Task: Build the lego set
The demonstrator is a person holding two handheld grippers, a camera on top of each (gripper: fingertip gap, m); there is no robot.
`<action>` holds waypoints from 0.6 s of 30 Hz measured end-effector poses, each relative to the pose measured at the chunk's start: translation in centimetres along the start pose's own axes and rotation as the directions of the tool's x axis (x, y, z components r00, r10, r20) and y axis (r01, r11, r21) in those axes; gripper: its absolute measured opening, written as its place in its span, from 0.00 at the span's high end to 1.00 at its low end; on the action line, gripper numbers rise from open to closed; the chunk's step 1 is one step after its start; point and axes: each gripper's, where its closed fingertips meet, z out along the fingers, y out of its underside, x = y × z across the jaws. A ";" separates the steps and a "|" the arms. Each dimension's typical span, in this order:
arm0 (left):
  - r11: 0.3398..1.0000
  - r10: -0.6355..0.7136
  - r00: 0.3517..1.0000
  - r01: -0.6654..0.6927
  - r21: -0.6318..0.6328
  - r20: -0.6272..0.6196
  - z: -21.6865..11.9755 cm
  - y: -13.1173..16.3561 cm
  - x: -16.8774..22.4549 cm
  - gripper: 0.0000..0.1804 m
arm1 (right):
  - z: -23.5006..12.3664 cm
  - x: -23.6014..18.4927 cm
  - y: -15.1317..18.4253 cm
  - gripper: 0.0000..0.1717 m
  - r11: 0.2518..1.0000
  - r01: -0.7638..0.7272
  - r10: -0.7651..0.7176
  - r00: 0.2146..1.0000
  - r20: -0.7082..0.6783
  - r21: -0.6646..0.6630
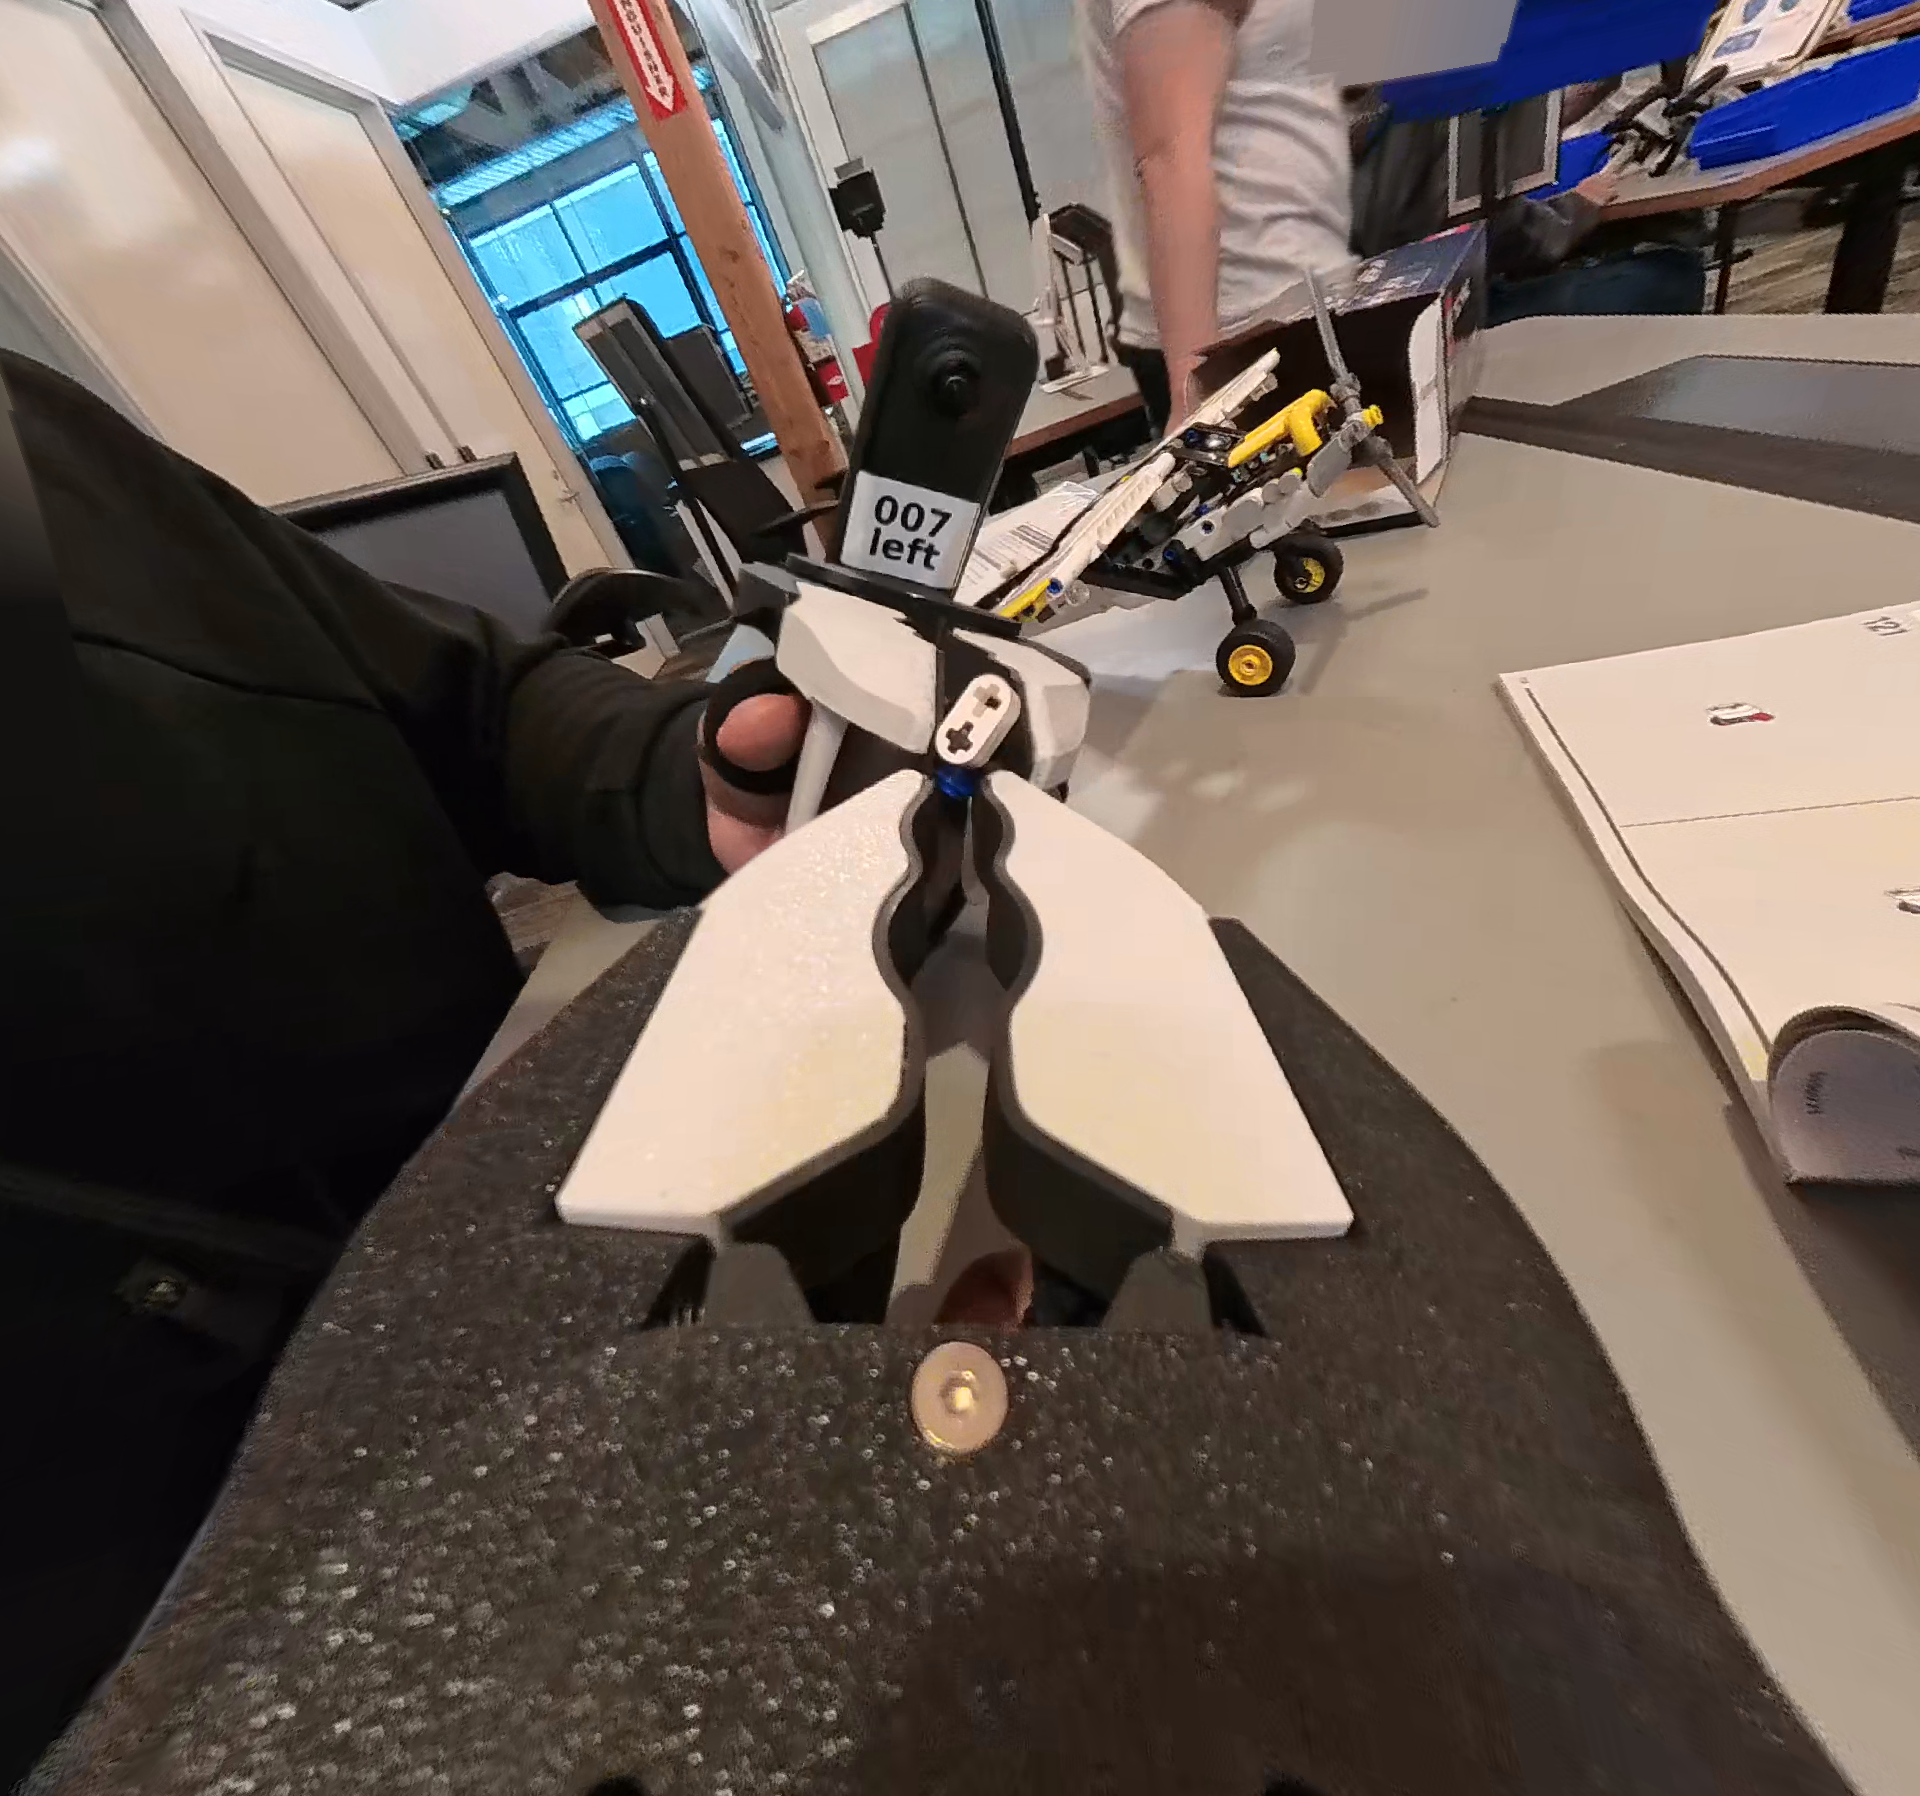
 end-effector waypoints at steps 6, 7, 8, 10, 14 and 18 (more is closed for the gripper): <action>0.998 0.069 0.996 -0.069 -0.013 0.058 -0.1 0.1 -0.3 0.94 | 0.1 0.0 0.2 0.97 0.998 0.054 -0.055 0.998 -0.029 -0.019; 0.996 0.093 0.993 -0.092 -0.020 0.077 -0.1 0.1 -0.4 0.95 | 0.1 0.2 0.3 0.96 0.996 0.085 -0.086 0.995 -0.049 -0.032; 0.993 0.114 0.989 -0.112 -0.024 0.090 -0.1 0.1 -0.4 0.95 | 0.0 0.3 0.3 0.96 0.992 0.119 -0.122 0.990 -0.069 -0.044; 0.990 0.140 0.985 -0.139 -0.027 0.097 -0.3 -0.2 -0.2 0.96 | -0.2 0.8 0.3 0.95 0.979 0.190 -0.199 0.972 -0.127 -0.079; 0.981 0.186 0.975 -0.178 -0.076 0.121 -0.7 -0.7 -0.1 0.96 | -1.1 1.5 -0.4 0.89 0.919 0.361 -0.390 0.889 -0.239 -0.157; 0.962 0.191 0.977 -0.166 -0.218 0.099 -0.8 0.5 0.0 0.96 | -1.1 0.8 -0.5 0.87 0.829 0.515 -0.557 0.796 -0.236 -0.218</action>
